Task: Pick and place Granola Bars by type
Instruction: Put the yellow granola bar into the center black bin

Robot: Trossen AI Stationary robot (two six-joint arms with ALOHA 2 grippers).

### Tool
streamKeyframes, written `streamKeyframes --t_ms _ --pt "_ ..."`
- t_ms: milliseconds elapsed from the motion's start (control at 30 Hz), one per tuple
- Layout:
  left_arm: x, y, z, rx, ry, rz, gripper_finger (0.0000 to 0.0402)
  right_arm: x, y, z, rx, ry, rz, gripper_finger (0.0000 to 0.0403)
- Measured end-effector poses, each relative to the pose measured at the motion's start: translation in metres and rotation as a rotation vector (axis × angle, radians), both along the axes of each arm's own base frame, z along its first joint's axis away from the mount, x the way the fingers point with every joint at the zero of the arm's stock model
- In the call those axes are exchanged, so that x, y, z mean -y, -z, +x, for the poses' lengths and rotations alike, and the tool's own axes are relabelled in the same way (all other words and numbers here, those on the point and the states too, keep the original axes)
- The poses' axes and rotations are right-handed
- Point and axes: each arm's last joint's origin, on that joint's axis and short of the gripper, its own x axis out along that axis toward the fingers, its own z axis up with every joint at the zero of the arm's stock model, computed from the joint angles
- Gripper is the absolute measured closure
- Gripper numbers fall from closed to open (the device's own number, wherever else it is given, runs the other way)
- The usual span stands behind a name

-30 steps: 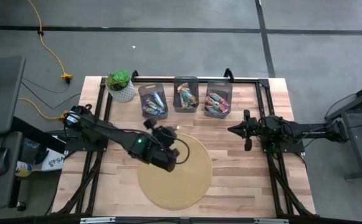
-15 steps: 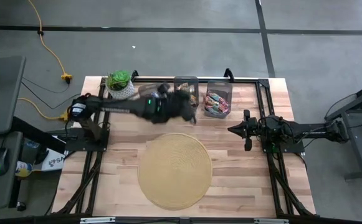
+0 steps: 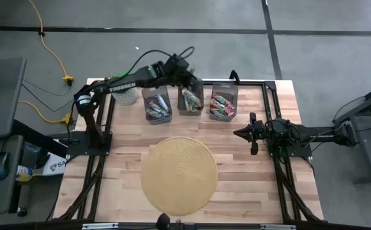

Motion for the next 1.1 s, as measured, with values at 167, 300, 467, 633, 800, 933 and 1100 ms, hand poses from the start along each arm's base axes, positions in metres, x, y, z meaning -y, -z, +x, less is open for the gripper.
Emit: streamKeyframes --t_ms 167,300,467,633,800,933,1100 --pt "-0.024 0.028 0.009 0.031 0.034 -0.144 0.0328 0.0 0.0 0.0 0.0 -0.001 0.0 0.0403" --pt "-0.028 0.058 0.019 -0.028 0.049 -0.22 0.0328 0.0 0.0 0.0 0.0 0.0 0.0 0.0403" --pt "-0.029 0.085 0.028 -0.091 0.013 -0.275 0.0328 0.0 0.0 0.0 0.0 0.0 0.0 0.0403" --pt "-0.03 0.106 0.026 -0.205 -0.047 -0.309 0.0328 0.0 0.0 0.0 0.0 0.0 0.0 0.0403" --pt "-0.027 0.109 0.023 -0.287 -0.066 -0.264 0.0328 0.0 0.0 0.0 0.0 0.0 0.0 0.0403" --pt "-0.026 0.104 0.026 -0.313 -0.005 -0.216 0.0327 0.0 0.0 0.0 0.0 0.0 0.0 0.0403" --pt "-0.023 0.098 0.031 -0.3 0.055 -0.182 0.0298 0.0 0.0 0.0 0.0 0.0 0.0 0.0403"
